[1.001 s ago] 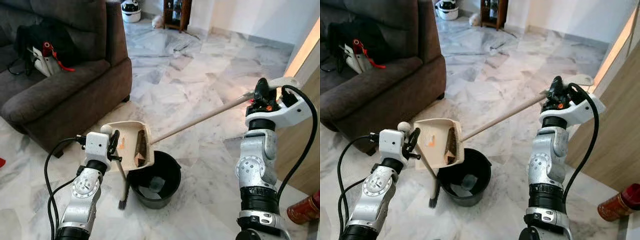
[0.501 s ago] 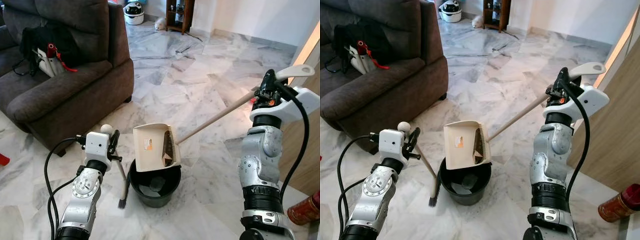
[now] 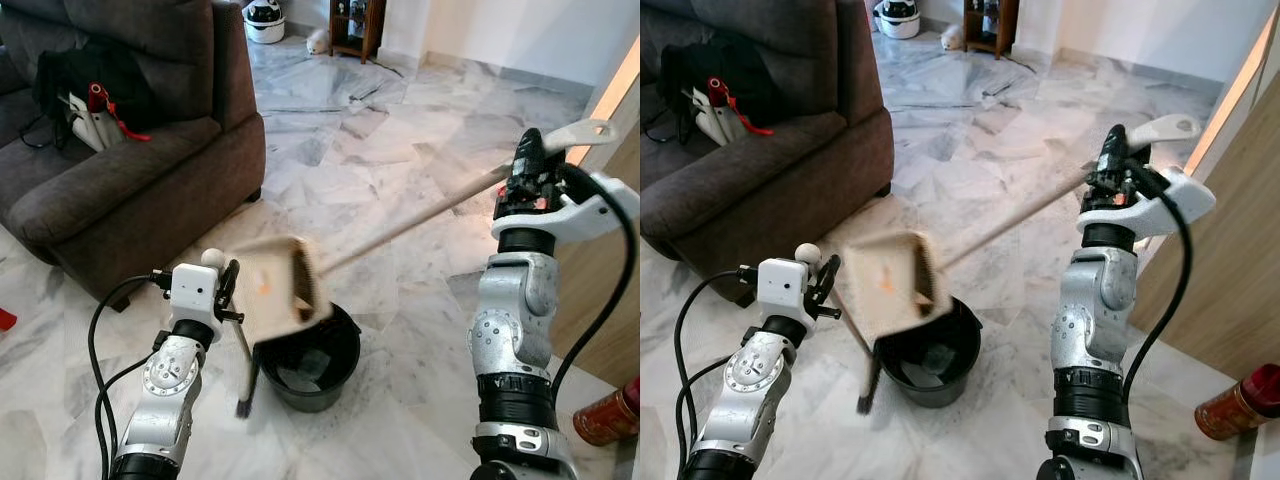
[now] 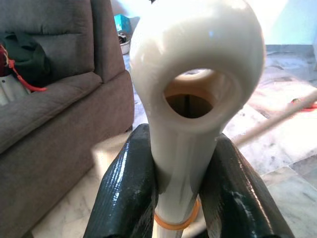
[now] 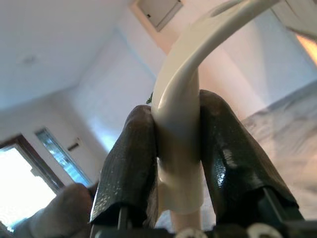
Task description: Sweep floor
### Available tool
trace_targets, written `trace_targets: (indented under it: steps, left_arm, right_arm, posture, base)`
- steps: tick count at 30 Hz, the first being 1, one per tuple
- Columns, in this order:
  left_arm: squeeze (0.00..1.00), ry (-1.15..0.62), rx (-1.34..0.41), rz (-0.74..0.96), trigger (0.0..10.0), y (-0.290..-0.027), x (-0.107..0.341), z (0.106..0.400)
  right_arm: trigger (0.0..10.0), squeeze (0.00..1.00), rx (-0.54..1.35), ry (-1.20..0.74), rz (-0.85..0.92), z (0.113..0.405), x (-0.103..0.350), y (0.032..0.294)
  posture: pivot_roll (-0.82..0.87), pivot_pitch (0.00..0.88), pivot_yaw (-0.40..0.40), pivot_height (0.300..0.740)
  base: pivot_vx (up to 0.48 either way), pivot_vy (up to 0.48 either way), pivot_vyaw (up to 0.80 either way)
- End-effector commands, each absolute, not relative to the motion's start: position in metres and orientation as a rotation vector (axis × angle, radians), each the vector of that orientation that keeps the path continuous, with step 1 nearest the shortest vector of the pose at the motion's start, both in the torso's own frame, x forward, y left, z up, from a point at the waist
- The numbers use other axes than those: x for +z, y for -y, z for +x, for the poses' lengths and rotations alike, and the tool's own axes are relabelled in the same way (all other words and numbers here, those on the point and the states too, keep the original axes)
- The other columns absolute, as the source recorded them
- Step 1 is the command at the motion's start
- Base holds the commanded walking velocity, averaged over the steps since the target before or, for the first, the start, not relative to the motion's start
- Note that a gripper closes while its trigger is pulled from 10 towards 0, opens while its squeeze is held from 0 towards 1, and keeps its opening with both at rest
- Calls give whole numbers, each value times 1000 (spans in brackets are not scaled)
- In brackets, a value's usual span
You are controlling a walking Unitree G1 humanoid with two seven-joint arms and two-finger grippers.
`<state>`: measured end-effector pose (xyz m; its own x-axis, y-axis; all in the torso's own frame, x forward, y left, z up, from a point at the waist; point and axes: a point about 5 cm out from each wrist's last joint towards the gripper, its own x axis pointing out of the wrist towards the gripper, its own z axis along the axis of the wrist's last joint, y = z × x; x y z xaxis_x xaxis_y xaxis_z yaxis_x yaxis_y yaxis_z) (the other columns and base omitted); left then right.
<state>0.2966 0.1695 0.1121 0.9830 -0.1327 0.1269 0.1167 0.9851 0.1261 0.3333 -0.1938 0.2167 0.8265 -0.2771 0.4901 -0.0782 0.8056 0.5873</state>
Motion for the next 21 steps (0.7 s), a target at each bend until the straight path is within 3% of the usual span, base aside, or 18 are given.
trace_targets:
  steps: [1, 21]
  left_arm:
    - [0, 209, -128, 129, 10000, -171, 128, 299]
    - [0, 208, -142, 127, 10000, -170, 128, 300]
  right_arm:
    - [10000, 0, -72, 707, 687, 329, 239, 196]
    - [10000, 0, 187, 731, 642, 325, 244, 172]
  posture:
    - [92, 75, 16, 740]
    - [94, 75, 14, 740]
  base:
    - [0, 0, 0]
    - [0, 0, 0]
